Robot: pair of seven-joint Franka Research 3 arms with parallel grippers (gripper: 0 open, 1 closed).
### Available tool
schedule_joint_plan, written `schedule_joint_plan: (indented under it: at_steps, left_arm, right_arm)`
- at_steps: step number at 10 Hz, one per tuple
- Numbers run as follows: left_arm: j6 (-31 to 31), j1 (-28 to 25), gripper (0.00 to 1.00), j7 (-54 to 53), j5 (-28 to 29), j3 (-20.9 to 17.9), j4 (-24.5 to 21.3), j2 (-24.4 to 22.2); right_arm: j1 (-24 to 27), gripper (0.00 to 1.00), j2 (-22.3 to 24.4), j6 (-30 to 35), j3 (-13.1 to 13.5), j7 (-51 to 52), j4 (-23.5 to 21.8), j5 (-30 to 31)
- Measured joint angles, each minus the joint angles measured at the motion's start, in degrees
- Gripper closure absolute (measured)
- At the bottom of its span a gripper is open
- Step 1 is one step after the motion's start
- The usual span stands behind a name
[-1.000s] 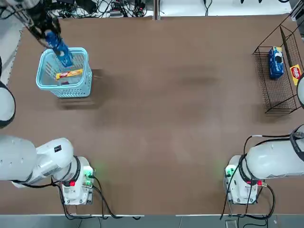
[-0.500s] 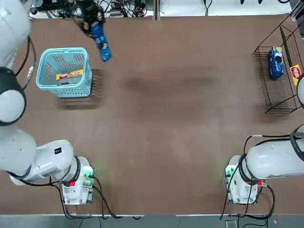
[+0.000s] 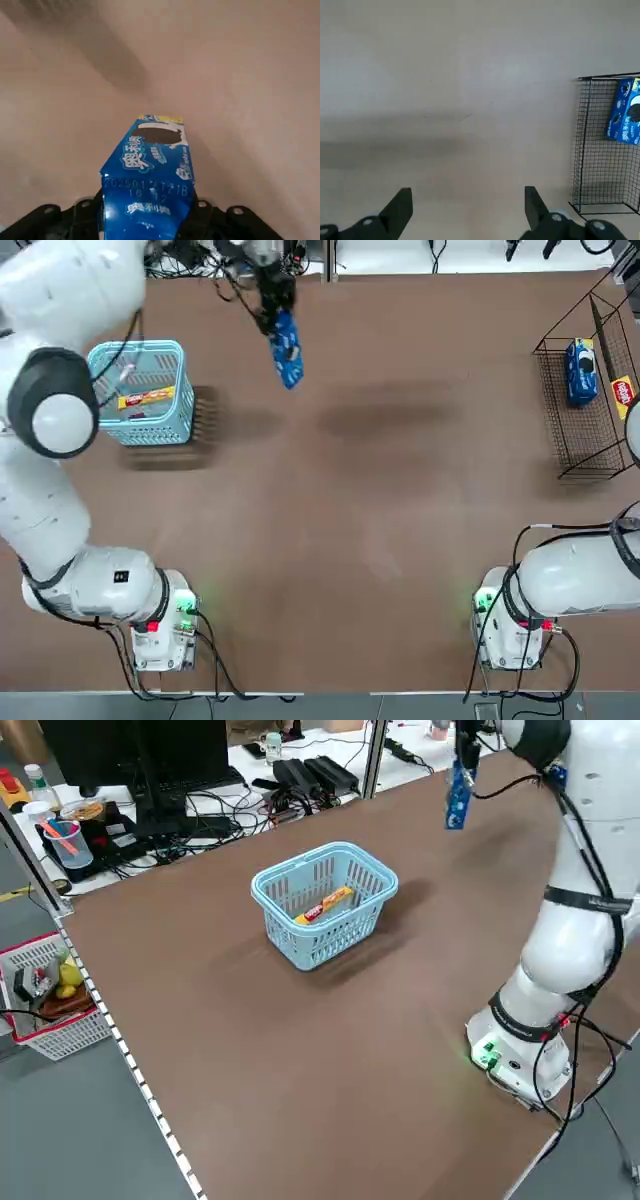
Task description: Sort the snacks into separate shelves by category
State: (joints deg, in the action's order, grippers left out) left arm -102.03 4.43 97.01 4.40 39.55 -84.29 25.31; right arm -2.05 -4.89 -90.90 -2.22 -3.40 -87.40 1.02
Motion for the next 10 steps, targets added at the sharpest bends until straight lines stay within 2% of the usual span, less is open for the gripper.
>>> schedule_joint_plan:
  at_steps: [3, 4, 7, 8, 10]
  left_arm:
    - [-5.97, 9.35, 0.42, 15.64, 5.00, -1.00, 2.55, 5.57]
    - [-7.37, 13.04, 0.42, 20.00, 5.39, -2.97, 3.31, 7.24]
    - [-9.72, 29.03, 0.42, 28.94, 5.45, -15.79, 7.16, 11.63]
    - [-11.03, 32.75, 0.42, 31.54, 5.45, -17.98, 7.82, 12.89]
    - [-11.78, 35.40, 0.42, 34.92, 5.45, -18.69, 8.57, 14.57]
  right_arm:
    - [0.10, 0.01, 0.02, 0.30, 0.20, 2.49, -0.23, 0.00]
    - [0.09, 0.01, 0.03, -0.06, 0.21, 3.19, -0.26, 0.00]
    - [-0.01, 0.01, 0.01, -3.32, 0.13, 3.35, -2.04, 0.00]
    - [-0.04, 0.01, -0.01, -3.66, 0.11, 3.35, -2.45, 0.00]
    - [-0.65, 0.01, -0.03, -4.22, 0.02, 3.35, -2.55, -0.02]
